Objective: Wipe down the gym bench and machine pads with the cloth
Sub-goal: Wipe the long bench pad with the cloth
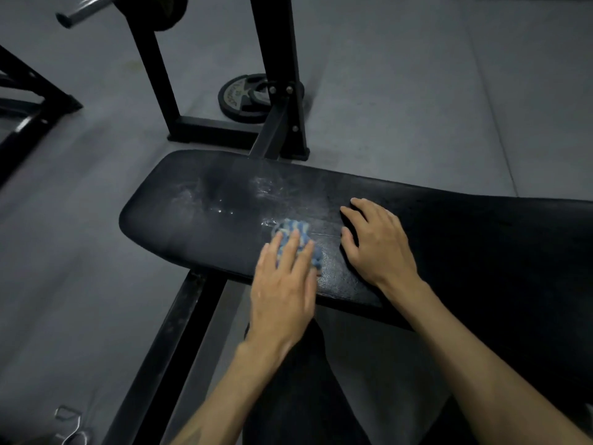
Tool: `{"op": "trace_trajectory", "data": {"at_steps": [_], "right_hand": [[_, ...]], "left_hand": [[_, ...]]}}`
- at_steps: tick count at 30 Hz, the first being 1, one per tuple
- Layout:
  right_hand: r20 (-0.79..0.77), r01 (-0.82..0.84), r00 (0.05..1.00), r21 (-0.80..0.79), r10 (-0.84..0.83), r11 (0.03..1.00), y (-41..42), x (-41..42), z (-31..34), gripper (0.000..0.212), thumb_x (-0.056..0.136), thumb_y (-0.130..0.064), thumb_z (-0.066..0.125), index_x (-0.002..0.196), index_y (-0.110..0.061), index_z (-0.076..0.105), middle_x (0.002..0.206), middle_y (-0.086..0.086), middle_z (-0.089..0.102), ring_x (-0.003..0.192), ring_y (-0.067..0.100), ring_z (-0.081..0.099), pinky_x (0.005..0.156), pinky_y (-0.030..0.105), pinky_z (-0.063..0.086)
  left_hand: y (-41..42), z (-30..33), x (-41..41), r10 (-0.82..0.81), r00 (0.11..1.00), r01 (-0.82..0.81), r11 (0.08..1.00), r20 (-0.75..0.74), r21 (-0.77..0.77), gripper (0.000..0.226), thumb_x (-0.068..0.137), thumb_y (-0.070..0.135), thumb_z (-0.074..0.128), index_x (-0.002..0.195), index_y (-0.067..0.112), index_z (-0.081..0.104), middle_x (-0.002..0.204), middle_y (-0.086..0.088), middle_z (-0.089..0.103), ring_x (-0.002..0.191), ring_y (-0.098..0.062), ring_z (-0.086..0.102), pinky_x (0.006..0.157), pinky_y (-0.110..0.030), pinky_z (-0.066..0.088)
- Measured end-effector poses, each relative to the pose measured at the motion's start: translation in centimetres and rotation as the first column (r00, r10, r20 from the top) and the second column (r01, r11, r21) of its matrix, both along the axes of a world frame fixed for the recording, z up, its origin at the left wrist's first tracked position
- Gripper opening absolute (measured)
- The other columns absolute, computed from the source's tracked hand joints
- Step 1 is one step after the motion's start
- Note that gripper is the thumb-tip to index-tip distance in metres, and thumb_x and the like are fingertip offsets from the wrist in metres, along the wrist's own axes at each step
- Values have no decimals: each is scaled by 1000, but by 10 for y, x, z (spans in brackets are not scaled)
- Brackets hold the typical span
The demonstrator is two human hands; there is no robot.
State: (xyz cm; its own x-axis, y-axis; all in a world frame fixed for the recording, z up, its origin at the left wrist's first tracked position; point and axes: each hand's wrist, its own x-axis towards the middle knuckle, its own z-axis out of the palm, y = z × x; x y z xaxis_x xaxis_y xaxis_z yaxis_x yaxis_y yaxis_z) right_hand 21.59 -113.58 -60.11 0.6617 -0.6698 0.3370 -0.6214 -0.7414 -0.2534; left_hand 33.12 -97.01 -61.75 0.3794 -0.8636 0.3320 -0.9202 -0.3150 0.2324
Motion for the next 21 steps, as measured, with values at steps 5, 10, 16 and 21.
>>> {"op": "trace_trajectory", "data": {"at_steps": [5, 10, 16, 21], "right_hand": [[6, -7, 1000, 4, 7, 1000, 0, -1, 0, 41, 96, -27, 54, 133, -11, 61, 140, 11, 57, 132, 26, 51, 112, 44, 38], [25, -3, 1000, 17, 3, 1000, 1, 0, 0, 41, 95, -27, 54, 132, -10, 62, 140, 11, 57, 132, 26, 51, 112, 45, 39], [24, -5, 1000, 16, 4, 1000, 2, -1, 1, 40, 96, -25, 55, 132, -10, 61, 140, 11, 57, 132, 26, 51, 112, 44, 38], [26, 1, 1000, 25, -2, 1000, 2, 0, 1, 40, 96, -25, 56, 133, -10, 61, 141, 10, 57, 133, 25, 50, 113, 45, 38]], "left_hand": [[8, 0, 21, -165, 983, 162, 986, 81, 46, 47, 107, 37, 39, 148, 18, 52, 162, -5, 39, 151, -28, 33, 122, -46, 29], [-11, 6, 16, 106, 994, -106, 992, 1, 69, 51, 105, 37, 33, 148, 16, 51, 161, -9, 39, 151, -31, 31, 123, -50, 27], [-6, 5, 27, -158, 985, 149, 980, 63, 131, 53, 107, 43, 30, 153, 22, 45, 165, -3, 34, 154, -26, 28, 125, -46, 25], [-22, 11, 29, 87, 996, -86, 991, -13, 101, 55, 104, 40, 29, 150, 18, 49, 162, -9, 38, 152, -31, 30, 124, -50, 25]]}}
